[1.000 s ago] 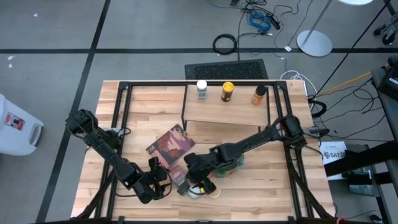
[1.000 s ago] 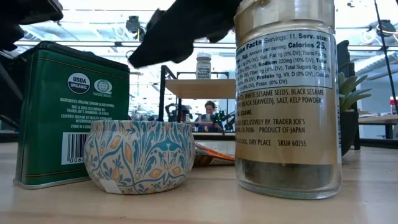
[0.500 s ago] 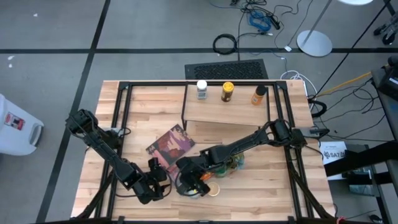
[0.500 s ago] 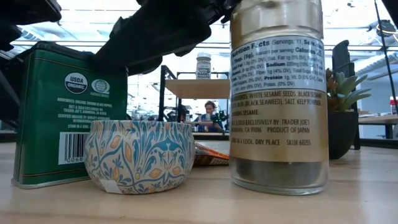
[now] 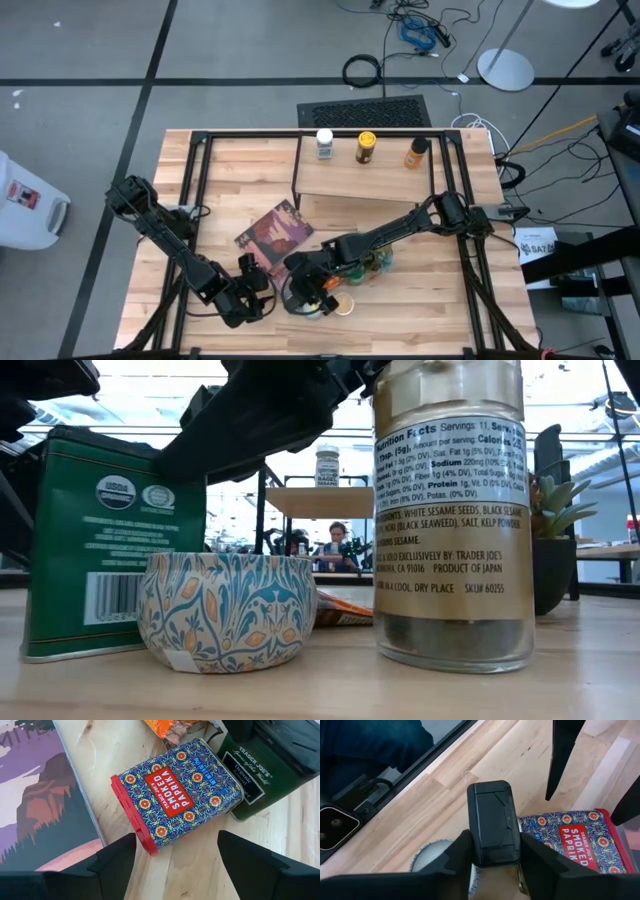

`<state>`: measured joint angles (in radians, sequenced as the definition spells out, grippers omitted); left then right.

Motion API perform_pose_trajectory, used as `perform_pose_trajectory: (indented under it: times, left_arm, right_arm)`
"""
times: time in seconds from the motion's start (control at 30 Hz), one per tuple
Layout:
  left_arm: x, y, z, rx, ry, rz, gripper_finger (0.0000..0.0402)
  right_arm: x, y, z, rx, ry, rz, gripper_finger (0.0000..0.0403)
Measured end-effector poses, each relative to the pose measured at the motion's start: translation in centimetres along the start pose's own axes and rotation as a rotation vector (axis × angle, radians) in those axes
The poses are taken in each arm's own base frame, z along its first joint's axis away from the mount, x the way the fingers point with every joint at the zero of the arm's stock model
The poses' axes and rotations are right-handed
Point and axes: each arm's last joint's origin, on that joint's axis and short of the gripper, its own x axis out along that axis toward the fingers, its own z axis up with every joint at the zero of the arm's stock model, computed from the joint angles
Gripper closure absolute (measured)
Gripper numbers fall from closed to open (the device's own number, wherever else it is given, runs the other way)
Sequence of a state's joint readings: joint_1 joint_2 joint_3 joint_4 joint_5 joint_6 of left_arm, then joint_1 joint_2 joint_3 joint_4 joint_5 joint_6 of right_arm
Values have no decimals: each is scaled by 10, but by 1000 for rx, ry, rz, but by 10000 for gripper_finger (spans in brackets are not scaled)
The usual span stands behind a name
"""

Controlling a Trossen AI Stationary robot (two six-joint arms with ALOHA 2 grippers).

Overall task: Shelf spices
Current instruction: Put the black seasoning can on the shelf

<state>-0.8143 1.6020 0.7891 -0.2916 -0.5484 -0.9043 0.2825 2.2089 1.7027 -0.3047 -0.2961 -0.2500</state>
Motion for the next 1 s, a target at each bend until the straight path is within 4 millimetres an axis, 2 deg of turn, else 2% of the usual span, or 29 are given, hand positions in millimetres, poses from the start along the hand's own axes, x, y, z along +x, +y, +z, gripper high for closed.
perform_pose_trajectory:
  times: [0.03, 0.23, 0.43, 0.8, 1.0]
  left_arm:
    - [0, 0, 0, 0, 0, 0, 111]
    - [0, 0, 0, 0, 0, 0, 111]
    - [0, 0, 0, 0, 16, -10, 111]
    - [0, 1, -1, 9, 8, 11, 111]
    - [0, 2, 0, 8, -10, 25, 111]
  right_arm:
    - [0, 0, 0, -3, 0, -1, 289]
    - [-3, 0, 3, -4, 12, -7, 289]
    - [-17, -1, 23, -14, 14, -13, 289]
    - [-58, 3, 63, -13, 96, -62, 289]
    - [-84, 2, 76, 24, 160, -125, 289]
